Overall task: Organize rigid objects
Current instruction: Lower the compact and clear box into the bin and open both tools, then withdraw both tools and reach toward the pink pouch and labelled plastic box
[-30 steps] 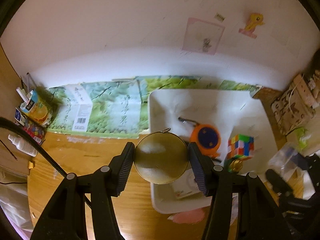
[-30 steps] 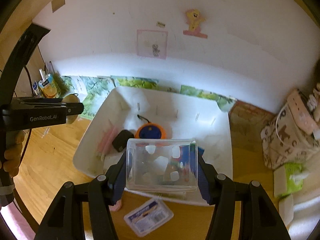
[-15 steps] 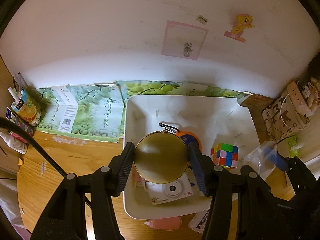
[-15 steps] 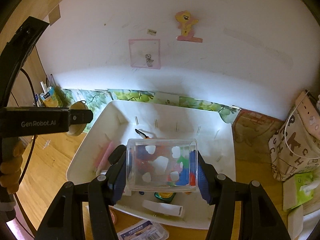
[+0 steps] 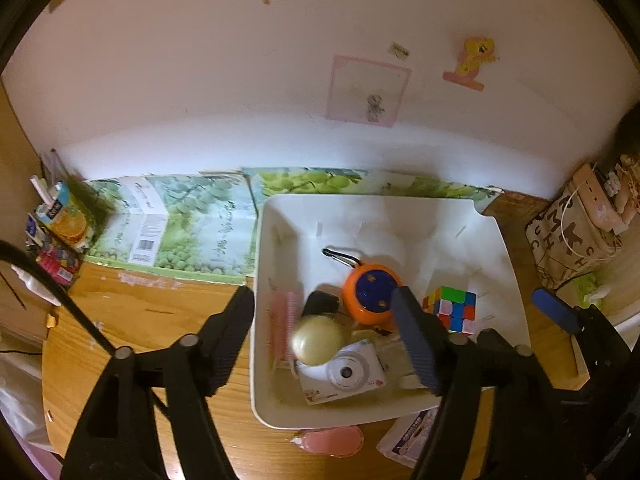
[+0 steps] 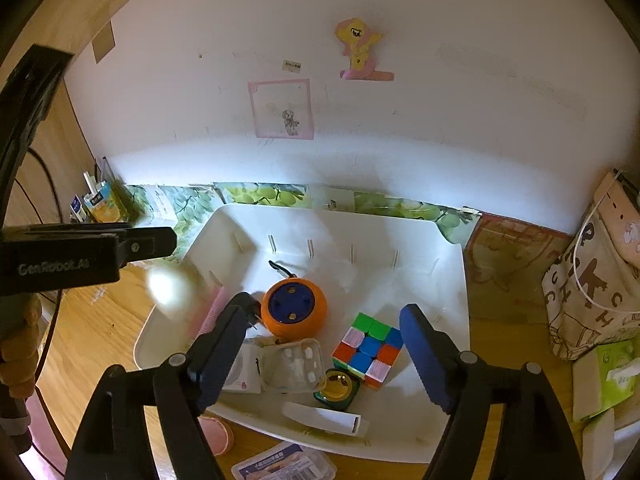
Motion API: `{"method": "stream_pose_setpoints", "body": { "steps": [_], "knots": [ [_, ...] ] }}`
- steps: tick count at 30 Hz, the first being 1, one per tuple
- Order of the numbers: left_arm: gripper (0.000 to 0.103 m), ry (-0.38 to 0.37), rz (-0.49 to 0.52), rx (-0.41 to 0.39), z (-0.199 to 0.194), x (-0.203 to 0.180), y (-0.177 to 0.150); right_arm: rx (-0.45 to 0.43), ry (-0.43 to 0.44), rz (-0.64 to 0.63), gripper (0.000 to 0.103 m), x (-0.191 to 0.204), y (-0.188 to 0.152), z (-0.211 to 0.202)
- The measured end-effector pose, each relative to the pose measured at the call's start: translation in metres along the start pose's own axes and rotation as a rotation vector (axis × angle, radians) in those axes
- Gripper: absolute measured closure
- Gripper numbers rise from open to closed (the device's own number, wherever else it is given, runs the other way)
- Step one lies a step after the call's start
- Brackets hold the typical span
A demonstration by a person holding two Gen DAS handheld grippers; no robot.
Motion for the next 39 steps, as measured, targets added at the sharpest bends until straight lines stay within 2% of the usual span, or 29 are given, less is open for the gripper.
{"method": "stream_pose_setpoints", "body": {
  "steps": [10, 18, 26, 39],
  "knots": [
    [0.025, -0.023, -0.024, -0.044, -0.029, 0.015, -0.010, -0.009, -0.020, 0.068, 0.022, -0.004, -0.003, -0.018],
    [0.025, -0.060, -0.005, -0.070, -0.052, 0.028, -0.027, -0.032, -0.085, 0.133, 0.022, -0.005, -0.015, -0.045],
    [0.025, -0.105, 0.007, -0.055, -0.067, 0.046, -0.050, -0.046, -0.140, 0.223, 0.022, 0.008, -0.036, -0.070],
    [0.025, -0.123, 0.124, -0.051, -0.079, 0.070, -0.085, -0.017, -0.164, 0.400, 0.022, 0.038, -0.075, -0.086]
  ]
}}
Point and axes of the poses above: each gripper's, at about its wrist camera, not at the fingertips, and z roughly the way its jaws point, x to its left, y to its top, the point moved 9 cm from there along z, roughly the way its jaws point, and after that the axes turned 1 degree about -x, right-handed, at the moved point
